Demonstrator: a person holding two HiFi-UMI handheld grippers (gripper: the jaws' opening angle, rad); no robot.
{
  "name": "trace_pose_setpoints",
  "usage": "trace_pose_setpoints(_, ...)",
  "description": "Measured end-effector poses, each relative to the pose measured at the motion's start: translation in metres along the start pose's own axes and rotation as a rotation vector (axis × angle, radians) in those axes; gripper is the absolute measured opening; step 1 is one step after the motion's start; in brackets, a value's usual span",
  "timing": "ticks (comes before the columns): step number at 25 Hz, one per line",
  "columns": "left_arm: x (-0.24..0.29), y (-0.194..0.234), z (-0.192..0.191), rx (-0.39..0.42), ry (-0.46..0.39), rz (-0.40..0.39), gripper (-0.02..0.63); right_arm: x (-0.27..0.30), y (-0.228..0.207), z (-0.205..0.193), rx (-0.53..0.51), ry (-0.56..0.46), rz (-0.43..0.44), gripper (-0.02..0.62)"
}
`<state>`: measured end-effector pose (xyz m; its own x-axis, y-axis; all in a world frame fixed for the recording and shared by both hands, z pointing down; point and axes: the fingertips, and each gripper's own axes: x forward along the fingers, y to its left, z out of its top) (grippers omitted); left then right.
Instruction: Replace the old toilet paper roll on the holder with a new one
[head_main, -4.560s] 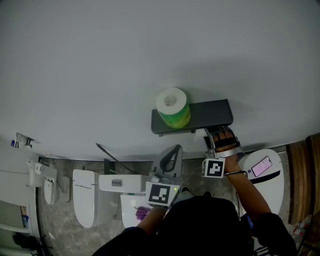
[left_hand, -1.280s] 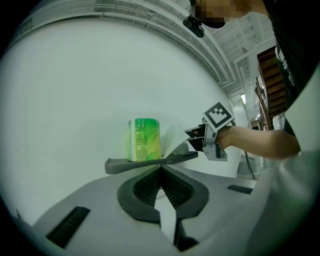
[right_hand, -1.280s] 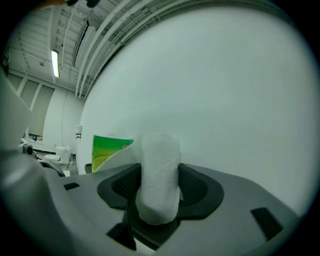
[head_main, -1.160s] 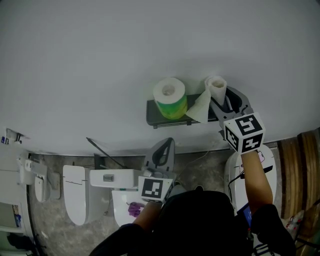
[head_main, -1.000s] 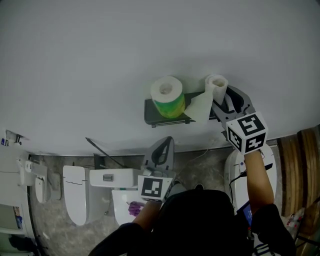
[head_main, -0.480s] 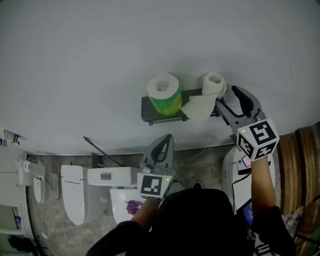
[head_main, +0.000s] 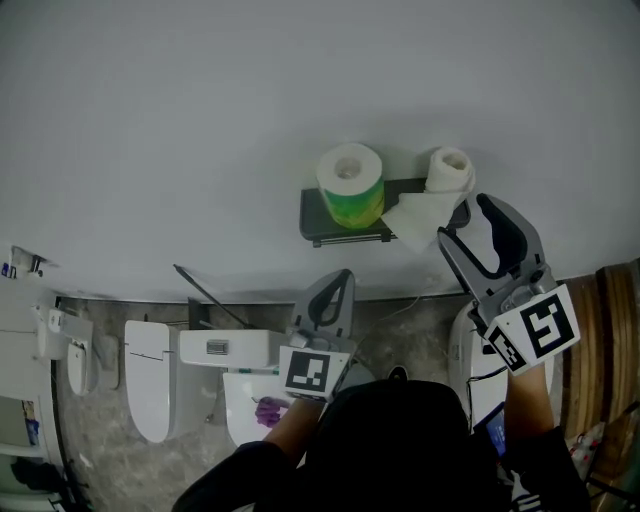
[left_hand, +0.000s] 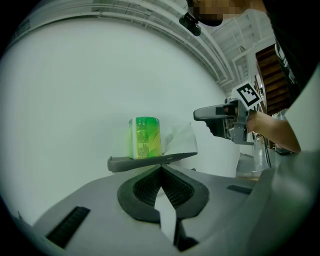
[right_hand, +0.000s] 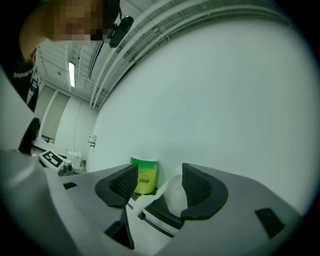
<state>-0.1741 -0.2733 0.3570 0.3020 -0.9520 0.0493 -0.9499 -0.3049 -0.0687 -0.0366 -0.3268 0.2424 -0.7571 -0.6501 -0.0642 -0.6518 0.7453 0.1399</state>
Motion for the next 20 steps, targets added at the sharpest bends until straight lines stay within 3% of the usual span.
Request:
trace_pose_setpoints(5,-0.007,0.024,-0.002,0.009,0.026,0.024,0.014,0.024,0.04,-0.004,0.038,0.012,0.062,0.265)
trace_pose_setpoints(10,-0.011,0.045,-0.004,0.0,0.032,-0.006,0.014,0.058,0.065,-0.019,0.074,0.07,0.081,0.3)
trace_pose_setpoints(14,-0.013,0.06,-0.002,0.015,0.02,-0.044,0.014,0.087,0.07,-0.025,0.071,0.114,0.036,0.342)
trace_pose_setpoints(20,-0.015,0.084,-0.003,-0.024,0.025,-0.037,0.014,0.128,0.067,-0.035,0.06,0.164,-0.052,0.373)
